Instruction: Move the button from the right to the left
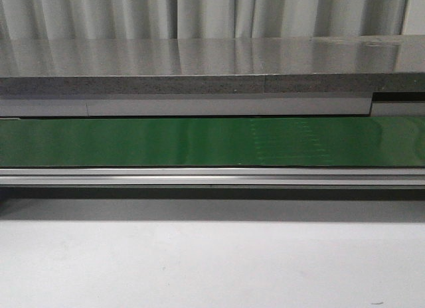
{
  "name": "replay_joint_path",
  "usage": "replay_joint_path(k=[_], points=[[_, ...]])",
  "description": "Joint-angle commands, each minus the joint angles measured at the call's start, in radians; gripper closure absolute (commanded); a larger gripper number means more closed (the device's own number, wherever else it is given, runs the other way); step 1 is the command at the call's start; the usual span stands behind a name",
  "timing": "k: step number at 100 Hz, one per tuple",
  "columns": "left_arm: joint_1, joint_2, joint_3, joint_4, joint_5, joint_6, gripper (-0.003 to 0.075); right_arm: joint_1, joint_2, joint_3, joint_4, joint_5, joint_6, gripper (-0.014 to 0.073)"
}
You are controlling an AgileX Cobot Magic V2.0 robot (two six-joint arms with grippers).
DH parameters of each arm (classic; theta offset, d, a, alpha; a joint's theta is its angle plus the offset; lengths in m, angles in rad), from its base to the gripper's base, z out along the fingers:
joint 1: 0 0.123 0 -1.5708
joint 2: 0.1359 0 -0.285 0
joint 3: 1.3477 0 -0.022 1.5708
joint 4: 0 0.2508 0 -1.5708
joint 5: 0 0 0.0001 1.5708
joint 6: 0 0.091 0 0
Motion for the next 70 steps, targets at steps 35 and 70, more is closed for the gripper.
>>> replay_joint_path(k=[35, 70], points=[[-0.009, -0.037, 0.041, -0.01, -0.089, -0.009, 0.0715, 0.049, -0.19, 0.249, -0.132, -0.342, 0.125, 0.0662], [-0.009, -0.037, 0.041, -0.01, -0.089, -0.009, 0.0715, 0.07, -0.303, 0.425, -0.117, -0.447, 0.125, 0.0662]])
